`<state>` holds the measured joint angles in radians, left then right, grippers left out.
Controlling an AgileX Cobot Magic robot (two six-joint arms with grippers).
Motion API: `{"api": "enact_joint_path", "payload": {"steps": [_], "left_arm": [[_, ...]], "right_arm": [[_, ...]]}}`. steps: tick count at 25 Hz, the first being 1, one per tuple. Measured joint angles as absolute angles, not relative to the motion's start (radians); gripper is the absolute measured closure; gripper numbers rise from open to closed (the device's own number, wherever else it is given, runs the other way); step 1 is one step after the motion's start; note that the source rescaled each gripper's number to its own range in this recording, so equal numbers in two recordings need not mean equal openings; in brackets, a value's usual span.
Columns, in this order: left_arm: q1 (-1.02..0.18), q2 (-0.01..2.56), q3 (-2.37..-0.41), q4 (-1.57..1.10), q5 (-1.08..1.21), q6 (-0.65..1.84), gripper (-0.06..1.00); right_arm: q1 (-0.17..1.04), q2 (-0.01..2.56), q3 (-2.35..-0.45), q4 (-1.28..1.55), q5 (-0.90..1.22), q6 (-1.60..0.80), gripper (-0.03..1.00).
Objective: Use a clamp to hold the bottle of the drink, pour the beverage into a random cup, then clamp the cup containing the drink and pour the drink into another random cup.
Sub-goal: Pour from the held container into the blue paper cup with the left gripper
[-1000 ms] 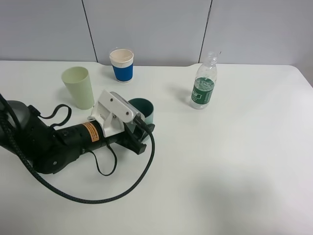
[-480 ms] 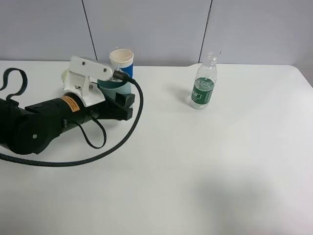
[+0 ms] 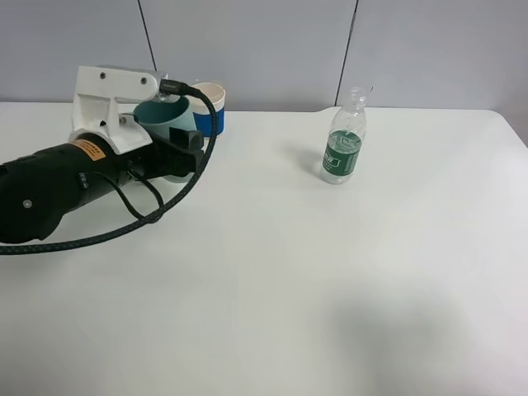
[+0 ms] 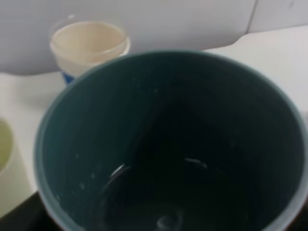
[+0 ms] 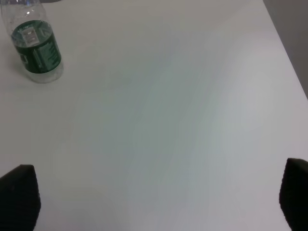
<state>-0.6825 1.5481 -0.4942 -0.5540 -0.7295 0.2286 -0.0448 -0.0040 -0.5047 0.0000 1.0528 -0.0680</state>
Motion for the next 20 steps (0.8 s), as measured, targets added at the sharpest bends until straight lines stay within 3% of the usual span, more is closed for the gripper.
{"api": "enact_joint_path", "payload": {"steps": [9, 16, 20], "left_arm": [[-0.682, 1.456, -0.507, -0.891, -0.75, 0.543, 0.92], [-0.682, 1.451, -0.648, -1.122, -0.75, 0.951, 0.92], [-0.663, 1.447, -0.726, -1.156, -0.739, 1.049, 0.92]], "right_arm": [[-0.045, -0.004, -0.505, 0.0, 1.053, -0.068, -0.03], [-0.045, -0.004, -0.505, 0.0, 1.053, -0.068, -0.03], [-0.045, -0.004, -0.505, 0.0, 1.053, -0.068, -0.03]]}}
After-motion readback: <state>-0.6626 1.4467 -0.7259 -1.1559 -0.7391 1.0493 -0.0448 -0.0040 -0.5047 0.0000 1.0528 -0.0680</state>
